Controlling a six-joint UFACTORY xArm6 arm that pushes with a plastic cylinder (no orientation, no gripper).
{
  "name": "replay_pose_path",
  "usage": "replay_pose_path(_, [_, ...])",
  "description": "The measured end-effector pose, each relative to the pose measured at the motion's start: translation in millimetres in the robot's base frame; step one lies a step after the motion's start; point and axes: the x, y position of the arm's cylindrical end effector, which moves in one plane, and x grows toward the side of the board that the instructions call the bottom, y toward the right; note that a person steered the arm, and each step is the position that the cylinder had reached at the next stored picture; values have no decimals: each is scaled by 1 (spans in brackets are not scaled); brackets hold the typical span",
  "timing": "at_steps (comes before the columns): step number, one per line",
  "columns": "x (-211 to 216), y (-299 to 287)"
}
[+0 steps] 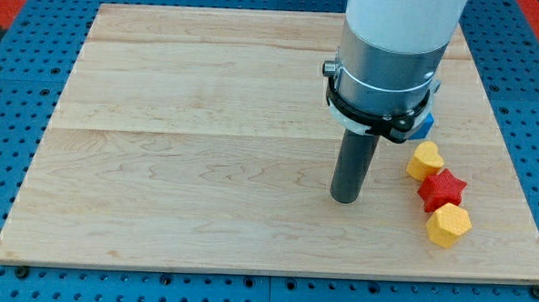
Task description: Slide the green circle to the bottom center of the board
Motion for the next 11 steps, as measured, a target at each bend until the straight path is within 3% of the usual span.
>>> replay_pose_path(1, [5,-5])
replay_pose_path(2, [87,20])
replay_pose_path(3, [91,43])
replay_pose_path(5, [77,259])
replay_pose_path(6, [-20,260])
replay_pose_path(8, [-301,204])
replay_pose_path(9, [-334,186])
replay_pose_path(10, [-336,181])
replay_pose_path(11, [-336,127])
